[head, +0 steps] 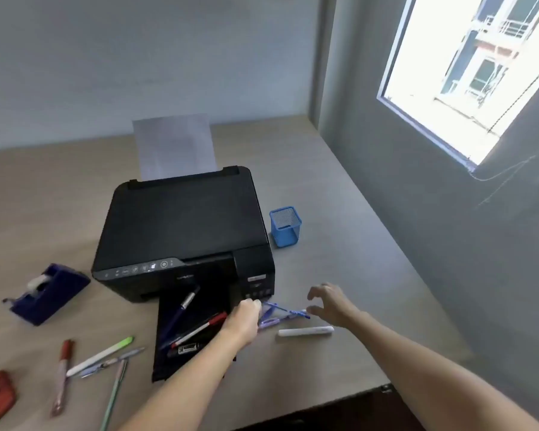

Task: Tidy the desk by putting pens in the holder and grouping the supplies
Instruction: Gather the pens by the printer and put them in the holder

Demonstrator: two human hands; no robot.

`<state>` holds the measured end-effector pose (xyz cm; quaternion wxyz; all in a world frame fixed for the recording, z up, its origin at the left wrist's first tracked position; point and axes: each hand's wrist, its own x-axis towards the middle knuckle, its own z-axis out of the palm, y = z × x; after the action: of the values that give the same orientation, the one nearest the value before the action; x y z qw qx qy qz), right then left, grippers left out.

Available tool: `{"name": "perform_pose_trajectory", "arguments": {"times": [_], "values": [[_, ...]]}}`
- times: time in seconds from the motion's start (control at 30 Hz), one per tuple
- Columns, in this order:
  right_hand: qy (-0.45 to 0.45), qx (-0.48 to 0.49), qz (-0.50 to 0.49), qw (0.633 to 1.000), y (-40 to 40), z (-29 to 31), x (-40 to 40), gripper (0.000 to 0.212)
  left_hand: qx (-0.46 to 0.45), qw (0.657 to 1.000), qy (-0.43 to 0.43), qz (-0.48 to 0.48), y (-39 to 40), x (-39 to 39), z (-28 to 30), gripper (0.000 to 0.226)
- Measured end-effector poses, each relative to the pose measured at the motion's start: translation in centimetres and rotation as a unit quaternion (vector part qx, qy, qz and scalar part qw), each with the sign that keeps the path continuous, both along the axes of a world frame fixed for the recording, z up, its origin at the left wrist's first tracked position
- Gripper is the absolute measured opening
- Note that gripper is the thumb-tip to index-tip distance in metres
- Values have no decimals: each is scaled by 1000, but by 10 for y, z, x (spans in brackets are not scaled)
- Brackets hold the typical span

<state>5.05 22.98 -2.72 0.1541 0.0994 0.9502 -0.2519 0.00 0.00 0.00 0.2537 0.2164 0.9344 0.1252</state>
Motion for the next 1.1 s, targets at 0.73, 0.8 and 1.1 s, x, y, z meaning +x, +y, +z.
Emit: {"name": "perform_pose_trajectory", "arguments": {"times": [0.73, 0.8, 1.1], "values": [[67, -52, -82, 993, 23, -25, 23, 18, -93, 995, 12, 33, 17, -3, -44, 28], [59, -54, -97, 992, 25, -30, 50, 14, -63, 997, 22, 27, 24, -4, -46, 28], [74, -16, -129, 989, -6, -54, 82, 16, -101, 994, 11, -49, 31, 1, -55, 32]]}}
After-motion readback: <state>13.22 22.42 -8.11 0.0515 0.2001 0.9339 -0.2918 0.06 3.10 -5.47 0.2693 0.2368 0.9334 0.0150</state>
